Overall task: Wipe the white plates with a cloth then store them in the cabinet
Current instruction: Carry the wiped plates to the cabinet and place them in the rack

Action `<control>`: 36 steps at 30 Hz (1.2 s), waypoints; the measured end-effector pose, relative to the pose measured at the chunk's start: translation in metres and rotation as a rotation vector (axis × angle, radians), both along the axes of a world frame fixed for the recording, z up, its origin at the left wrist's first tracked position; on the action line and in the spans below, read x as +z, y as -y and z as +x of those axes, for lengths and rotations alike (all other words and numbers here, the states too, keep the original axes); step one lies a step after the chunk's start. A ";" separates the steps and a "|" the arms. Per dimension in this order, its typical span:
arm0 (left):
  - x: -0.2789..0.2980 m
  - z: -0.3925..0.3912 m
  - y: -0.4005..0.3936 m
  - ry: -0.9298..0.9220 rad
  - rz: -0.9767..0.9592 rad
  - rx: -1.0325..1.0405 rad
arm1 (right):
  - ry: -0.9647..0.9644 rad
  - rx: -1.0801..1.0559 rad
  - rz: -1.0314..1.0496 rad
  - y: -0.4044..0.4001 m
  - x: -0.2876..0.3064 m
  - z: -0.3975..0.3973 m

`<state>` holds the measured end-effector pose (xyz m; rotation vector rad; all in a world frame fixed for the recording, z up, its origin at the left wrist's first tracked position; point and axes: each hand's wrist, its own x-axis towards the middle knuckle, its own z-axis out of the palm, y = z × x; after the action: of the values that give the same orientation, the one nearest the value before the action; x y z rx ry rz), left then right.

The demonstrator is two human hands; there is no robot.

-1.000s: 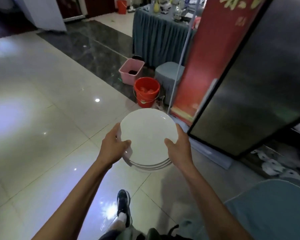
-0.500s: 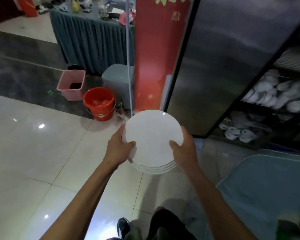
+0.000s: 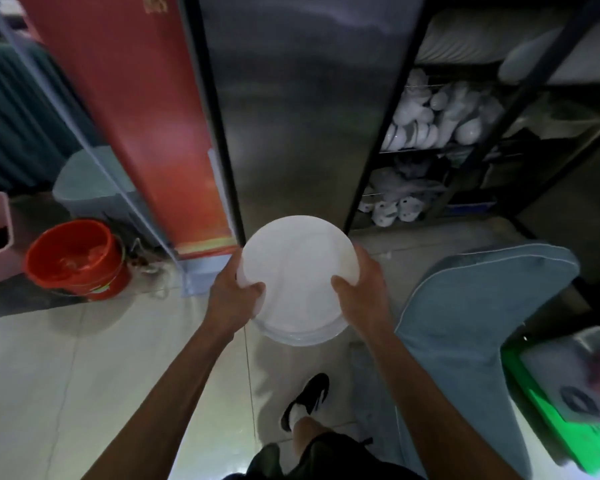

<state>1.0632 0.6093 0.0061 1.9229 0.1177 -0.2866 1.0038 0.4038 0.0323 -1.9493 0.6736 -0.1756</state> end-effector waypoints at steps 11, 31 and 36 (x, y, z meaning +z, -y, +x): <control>0.026 0.127 0.142 0.019 -0.041 -0.167 | 0.117 -0.173 0.043 0.136 0.004 0.095; 0.002 0.343 0.354 -0.135 -0.242 -0.532 | 0.228 -0.523 0.211 0.300 0.003 0.243; 0.009 0.388 0.401 -0.173 -0.277 -0.610 | 0.302 -0.572 0.170 0.327 0.009 0.280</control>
<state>1.4509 0.2080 0.0149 1.6153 -0.3849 -0.8312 1.2833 0.0769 0.0409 -1.4849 0.9901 -0.7251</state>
